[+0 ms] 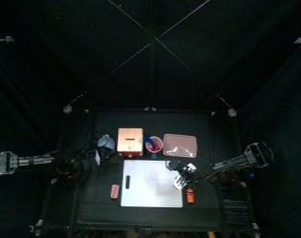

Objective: Pick up and place cookie cutter on plate

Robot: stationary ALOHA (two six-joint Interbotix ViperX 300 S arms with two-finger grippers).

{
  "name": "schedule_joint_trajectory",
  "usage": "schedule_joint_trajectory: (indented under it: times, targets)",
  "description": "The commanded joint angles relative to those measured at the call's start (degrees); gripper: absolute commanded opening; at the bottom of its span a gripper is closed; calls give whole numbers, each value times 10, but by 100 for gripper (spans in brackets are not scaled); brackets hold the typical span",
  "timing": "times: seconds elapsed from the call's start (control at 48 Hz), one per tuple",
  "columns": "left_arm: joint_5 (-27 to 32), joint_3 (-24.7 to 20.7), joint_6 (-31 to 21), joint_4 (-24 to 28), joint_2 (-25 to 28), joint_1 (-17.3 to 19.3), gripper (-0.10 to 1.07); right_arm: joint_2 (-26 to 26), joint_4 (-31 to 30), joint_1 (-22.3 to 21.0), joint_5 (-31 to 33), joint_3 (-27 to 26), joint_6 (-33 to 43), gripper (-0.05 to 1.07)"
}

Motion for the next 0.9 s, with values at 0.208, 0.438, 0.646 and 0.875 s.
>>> schedule_joint_trajectory:
  times: [0.208,0.438,0.646,0.875]
  targets:
    - [-4,-8,1,-5,1,1,43,-78,3,5,20,65,24,81]
    - [-3,-8,1,-11,1,4,43,-125,0,4,50,98,24,81]
    - [-3,-8,1,-15,1,5,43,-166,-13,-1,54,102,24,81]
    - [-3,-8,1,-16,1,8,43,-176,-20,-23,30,138,23,81]
